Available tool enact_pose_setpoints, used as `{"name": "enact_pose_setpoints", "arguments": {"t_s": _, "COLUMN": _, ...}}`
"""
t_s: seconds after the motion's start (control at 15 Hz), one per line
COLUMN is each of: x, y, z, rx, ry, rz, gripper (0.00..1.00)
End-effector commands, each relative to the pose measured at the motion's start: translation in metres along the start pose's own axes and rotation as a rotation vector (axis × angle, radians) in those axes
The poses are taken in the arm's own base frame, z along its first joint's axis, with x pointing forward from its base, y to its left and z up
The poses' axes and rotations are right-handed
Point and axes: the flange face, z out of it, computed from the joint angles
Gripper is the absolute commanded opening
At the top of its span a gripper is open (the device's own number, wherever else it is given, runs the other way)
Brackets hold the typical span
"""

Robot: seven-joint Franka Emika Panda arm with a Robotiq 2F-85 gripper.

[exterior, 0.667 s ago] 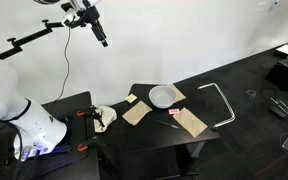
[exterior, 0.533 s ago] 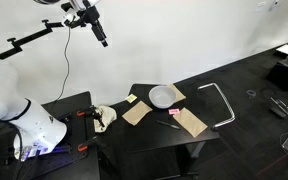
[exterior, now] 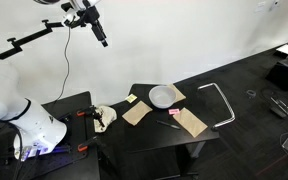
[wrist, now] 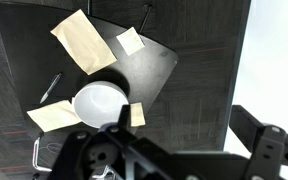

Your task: Slide the bowl to the left and then put the pen inside the bowl

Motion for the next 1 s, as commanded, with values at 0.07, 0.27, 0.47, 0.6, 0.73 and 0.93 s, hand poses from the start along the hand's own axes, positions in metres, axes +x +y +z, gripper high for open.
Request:
{"name": "enact_pose_setpoints", "arguments": {"t_s": 0.07, "x": 0.0, "y": 0.0, "z": 0.0, "rx": -0.01, "ry": 0.009, "rz": -0.008, "gripper": 1.0}}
{"name": "enact_pose_setpoints", "arguments": {"t_s": 0.27, "x": 0.011, "y": 0.006, "z": 0.004, "rx": -0.034, "ry": 0.027, "rz": -0.043, "gripper": 1.0}}
{"name": "enact_pose_setpoints", "arguments": {"t_s": 0.47, "x": 0.03, "y": 0.015, "z": 0.016, "rx": -0.061, "ry": 0.025, "rz": -0.062, "gripper": 1.0}}
{"name": "enact_pose_setpoints", "arguments": {"t_s": 0.6, "x": 0.045, "y": 0.022, "z": 0.031, "rx": -0.056, "ry": 0.022, "rz": -0.071, "gripper": 1.0}}
{"name": "enact_pose_setpoints", "arguments": {"t_s": 0.73, "x": 0.062, "y": 0.033, "z": 0.048, "rx": -0.046, "ry": 0.027, "rz": -0.089, "gripper": 1.0}}
{"name": "enact_pose_setpoints", "arguments": {"t_s": 0.93, "x": 0.087, "y": 0.057, "z": 0.072, "rx": -0.066, "ry": 0.025, "rz": -0.121, "gripper": 1.0}}
